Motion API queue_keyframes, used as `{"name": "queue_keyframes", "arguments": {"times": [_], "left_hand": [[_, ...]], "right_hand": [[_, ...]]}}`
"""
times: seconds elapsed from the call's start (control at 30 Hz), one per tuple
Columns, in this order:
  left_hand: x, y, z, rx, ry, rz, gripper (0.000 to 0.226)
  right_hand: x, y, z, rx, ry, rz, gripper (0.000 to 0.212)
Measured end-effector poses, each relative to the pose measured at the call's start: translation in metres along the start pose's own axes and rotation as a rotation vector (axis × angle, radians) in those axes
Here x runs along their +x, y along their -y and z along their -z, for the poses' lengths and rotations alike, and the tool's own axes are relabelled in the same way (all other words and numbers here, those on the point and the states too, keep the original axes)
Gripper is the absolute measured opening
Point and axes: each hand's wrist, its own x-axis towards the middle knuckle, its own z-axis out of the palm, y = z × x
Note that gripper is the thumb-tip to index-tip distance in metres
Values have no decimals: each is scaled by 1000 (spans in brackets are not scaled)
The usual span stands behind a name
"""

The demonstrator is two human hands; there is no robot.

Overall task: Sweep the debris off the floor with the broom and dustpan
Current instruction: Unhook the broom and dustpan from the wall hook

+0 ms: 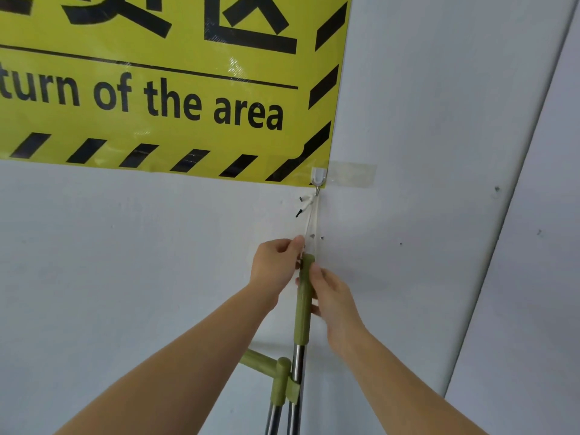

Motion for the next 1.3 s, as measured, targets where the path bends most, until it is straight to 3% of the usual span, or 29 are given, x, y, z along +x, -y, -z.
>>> {"name": "queue_keyframes", "arguments": {"times": [0.17,0.37,0.5,0.93,1.3], "left_hand": [[-12,12,-4,74,70,15,33],[-18,22,-5,215,239,35,14],[-22,26,-10,258,229,95,6],[-13,8,-7,216,203,56,4],[-13,-7,-2,175,222,21,17]], "right_hand": [[17,34,1,-12,-94,117,28],[34,77,5,-59,-96,152,13],[40,90,9,-99,-72,145,10],[50,113,15,-79,-124,242,15],[49,119,11,-139,-240,510,16]]}}
